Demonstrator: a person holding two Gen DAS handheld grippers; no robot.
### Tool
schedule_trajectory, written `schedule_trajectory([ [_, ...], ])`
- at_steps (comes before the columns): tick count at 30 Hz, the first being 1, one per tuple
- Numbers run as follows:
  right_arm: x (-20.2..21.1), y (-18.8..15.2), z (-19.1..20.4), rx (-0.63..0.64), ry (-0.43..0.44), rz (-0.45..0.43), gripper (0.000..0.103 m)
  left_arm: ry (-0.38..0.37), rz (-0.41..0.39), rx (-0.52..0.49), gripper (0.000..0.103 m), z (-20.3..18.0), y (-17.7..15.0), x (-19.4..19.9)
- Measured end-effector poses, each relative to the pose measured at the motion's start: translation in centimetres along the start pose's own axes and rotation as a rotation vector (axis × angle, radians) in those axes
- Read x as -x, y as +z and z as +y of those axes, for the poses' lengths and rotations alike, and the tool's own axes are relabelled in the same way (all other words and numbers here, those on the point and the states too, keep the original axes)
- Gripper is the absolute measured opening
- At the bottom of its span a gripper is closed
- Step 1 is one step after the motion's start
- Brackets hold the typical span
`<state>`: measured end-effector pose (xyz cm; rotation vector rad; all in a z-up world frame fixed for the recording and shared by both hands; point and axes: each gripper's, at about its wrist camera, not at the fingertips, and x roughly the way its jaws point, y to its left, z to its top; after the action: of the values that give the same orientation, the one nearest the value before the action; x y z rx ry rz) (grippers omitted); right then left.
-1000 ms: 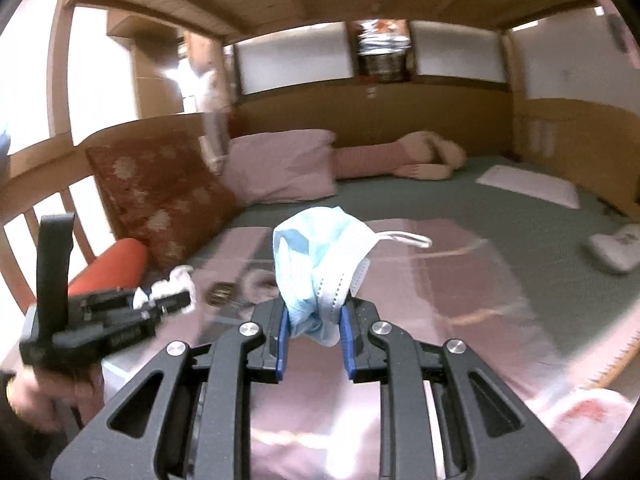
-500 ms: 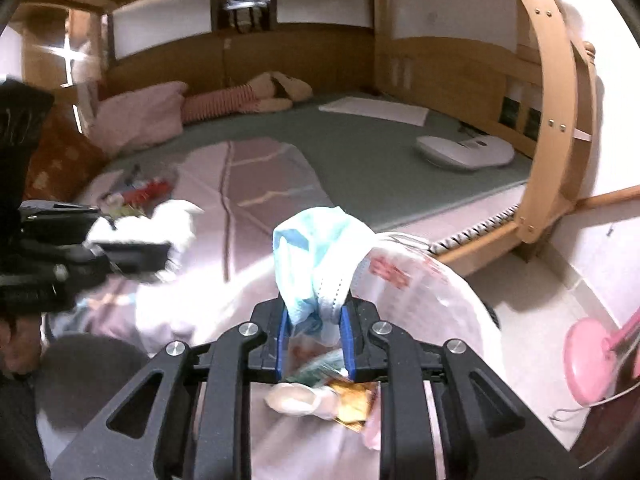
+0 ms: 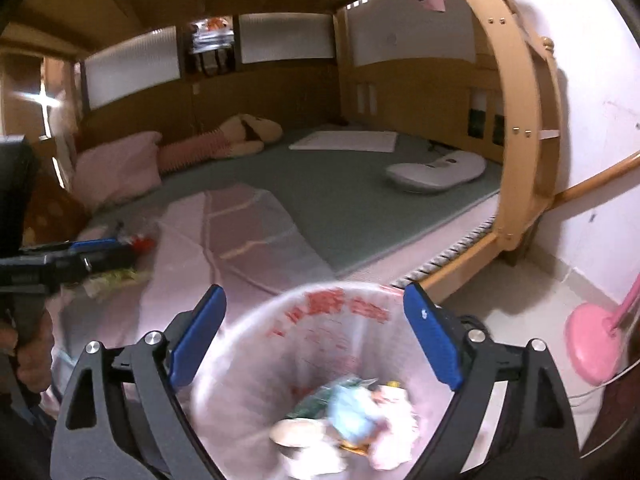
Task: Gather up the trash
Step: 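Open the right tool over the trash bag while the left tool releases the tissue, then move both open tools back over the remaining trash pile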
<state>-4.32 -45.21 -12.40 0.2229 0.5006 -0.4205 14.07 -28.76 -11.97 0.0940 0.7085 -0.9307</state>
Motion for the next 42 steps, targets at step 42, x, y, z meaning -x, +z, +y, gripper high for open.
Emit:
schedule_trajectory([
  [42,-13.8,1.4,29.9,0.268,0.387,0.135,0.091,0.657,-0.024,0.333,0.1,21.8,-7.4,13.5],
])
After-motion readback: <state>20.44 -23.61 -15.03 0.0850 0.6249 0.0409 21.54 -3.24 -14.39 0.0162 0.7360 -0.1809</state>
